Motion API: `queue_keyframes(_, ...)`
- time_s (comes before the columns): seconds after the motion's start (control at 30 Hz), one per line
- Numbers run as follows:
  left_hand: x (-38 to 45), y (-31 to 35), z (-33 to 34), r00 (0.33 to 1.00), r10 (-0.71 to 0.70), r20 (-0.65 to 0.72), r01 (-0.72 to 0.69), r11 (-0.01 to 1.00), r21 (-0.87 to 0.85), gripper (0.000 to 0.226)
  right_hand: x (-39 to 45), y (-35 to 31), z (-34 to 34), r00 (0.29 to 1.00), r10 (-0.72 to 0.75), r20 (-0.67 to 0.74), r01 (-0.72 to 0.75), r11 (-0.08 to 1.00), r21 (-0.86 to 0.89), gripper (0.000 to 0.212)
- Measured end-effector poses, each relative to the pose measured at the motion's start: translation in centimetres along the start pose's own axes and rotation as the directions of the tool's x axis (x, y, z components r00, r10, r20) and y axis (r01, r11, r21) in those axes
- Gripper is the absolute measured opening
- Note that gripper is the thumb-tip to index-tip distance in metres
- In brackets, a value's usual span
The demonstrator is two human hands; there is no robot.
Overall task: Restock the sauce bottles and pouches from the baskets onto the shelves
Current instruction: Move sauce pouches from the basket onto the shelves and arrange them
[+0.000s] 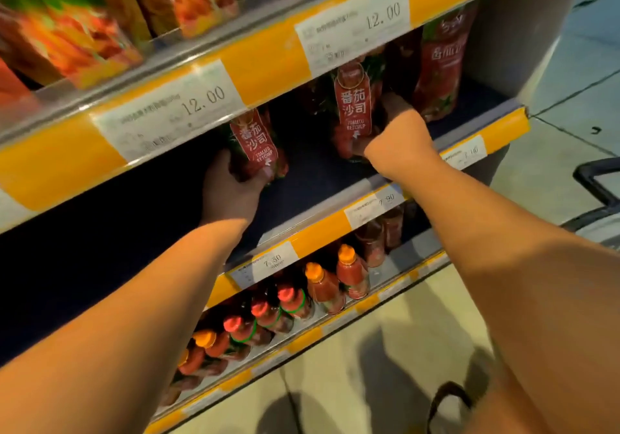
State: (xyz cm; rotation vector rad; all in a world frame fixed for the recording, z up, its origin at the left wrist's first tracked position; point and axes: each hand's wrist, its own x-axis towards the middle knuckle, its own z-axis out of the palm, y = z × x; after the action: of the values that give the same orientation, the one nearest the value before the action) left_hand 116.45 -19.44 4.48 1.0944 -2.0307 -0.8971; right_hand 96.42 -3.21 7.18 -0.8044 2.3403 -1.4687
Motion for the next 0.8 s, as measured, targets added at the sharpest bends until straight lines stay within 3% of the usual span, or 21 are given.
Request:
queue_keyframes(0.2,2.9,-0.9,1.5,0.997,0.074,0.001,-0.074,0.995,-0.062,0.035,0.4,0.7,1.0,0.991,-0.076,-0.105,0.068,0.994,-0.081,0.051)
queue_keyframes(0.43,7.4,-0.6,4.2,0.993,0.102,-0.055,-0.102,0.995,0.009,0.045,4.8,0.0,1.6,0.985,-0.165,0.039,0.170,0.960,-0.224,0.056)
queue_keyframes(0.8,11.7,-0.6,7.1,0.992,0.120,-0.046,-0.122,0.991,-0.045,0.045,7.9,-0.1,1.5,0.978,-0.169,0.125,0.185,0.975,-0.127,0.063)
